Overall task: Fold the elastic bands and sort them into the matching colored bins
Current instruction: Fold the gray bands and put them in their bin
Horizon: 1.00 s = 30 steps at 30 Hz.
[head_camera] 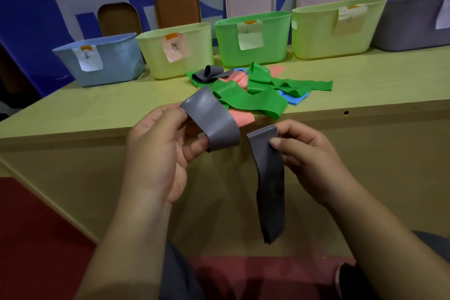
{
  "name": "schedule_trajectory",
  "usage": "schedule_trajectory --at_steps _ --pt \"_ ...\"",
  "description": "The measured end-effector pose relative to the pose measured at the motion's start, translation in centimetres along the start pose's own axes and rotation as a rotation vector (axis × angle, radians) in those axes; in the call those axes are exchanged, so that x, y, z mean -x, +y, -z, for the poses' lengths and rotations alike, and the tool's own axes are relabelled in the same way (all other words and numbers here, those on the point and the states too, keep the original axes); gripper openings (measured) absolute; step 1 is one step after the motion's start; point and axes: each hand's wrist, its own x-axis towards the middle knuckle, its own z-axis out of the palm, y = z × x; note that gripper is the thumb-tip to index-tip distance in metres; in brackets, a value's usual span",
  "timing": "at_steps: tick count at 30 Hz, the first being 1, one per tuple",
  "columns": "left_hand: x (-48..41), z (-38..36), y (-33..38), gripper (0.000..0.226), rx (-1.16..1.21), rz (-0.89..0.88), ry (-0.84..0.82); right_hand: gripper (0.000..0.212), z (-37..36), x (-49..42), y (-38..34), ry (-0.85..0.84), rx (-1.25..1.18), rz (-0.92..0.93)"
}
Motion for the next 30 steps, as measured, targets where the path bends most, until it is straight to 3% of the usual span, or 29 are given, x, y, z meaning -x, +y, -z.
schedule_trajectory --at_steps 3,9,21,26,30 --pt "0.6 0.4 -1.0 0.01 -0.067 0.018 -0.024 0.023 0.1 0.8 -0.2 -0.107 -0.065 -0.011" --pt "1.5 0.1 -3.7 0.017 -0.236 0.049 -0.136 0.023 -0.1 2.1 0.1 -0.177 0.051 0.041" --pt "1.8 0.8 -9.4 0.01 -0.354 0.219 -0.205 0.002 -0.1 3.0 2.4 0.026 0.367 -0.08" --pt "2.0 0.9 -11.2 0.011 -0.377 0.285 -0.237 0.004 0.4 3.2 2.9 0.031 0.477 -0.104" --pt "1.8 1.0 -11.8 0.019 -0.251 0.391 -0.293 0.005 0.7 3.2 2.9 -0.025 0.491 -0.159"
